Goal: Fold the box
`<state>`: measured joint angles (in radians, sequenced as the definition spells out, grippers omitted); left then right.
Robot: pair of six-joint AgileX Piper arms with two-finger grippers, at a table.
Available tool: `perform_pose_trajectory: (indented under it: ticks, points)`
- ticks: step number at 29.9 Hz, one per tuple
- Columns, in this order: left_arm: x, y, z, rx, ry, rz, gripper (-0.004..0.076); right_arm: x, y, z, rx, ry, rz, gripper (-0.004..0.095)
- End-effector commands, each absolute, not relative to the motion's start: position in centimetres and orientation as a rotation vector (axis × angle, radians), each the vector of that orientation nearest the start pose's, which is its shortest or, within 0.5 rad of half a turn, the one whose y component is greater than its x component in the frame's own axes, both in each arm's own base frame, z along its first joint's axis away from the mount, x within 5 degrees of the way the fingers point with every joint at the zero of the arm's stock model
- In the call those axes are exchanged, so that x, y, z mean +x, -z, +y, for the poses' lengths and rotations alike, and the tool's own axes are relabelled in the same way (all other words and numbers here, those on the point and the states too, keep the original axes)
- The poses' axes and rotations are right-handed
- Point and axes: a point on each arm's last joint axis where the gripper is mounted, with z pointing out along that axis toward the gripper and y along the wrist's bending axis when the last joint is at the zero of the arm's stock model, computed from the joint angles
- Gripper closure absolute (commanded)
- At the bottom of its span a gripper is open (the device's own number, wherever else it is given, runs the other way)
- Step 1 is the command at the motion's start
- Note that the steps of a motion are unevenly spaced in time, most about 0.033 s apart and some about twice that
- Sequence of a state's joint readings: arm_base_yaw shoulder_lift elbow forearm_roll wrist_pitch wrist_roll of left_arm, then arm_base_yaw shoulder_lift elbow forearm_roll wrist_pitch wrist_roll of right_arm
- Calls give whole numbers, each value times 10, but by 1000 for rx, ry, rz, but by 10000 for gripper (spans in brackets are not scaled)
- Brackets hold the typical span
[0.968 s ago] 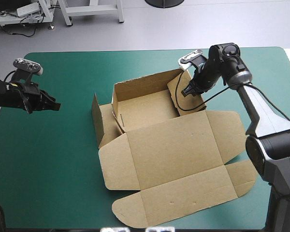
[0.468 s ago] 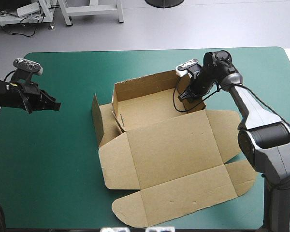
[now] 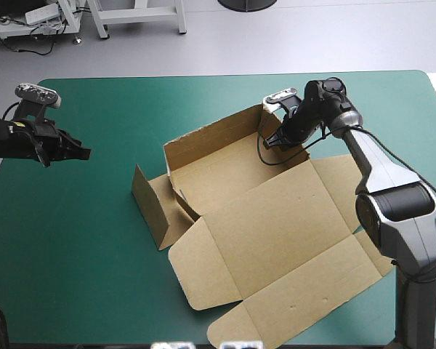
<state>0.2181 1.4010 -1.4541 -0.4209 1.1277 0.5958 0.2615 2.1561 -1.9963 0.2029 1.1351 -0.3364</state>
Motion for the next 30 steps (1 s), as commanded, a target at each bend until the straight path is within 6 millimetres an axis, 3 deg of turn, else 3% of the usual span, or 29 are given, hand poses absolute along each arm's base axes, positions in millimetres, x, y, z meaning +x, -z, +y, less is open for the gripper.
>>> perform_pose_trajectory:
  ticks: [1,6,9,13,18,25,30]
  points:
    - [282,-417,26,335,197,2291,727,448,-316,136,-641,-310,2459,928]
    - [287,-416,27,319,183,2272,728,444,-367,132,-589,-314,2313,928]
    - [292,-414,29,309,178,2267,727,436,-408,124,-550,-314,2214,928]
    - [302,-410,32,282,159,2244,727,417,-460,114,-529,-302,2090,928]
    - [313,-414,35,218,151,2151,727,388,-508,105,-498,-303,1972,928]
    - [321,-418,32,172,237,2060,727,346,-553,96,-480,-294,1851,928]
    - [323,-422,24,165,361,2005,727,325,-570,91,-470,-288,1803,928]
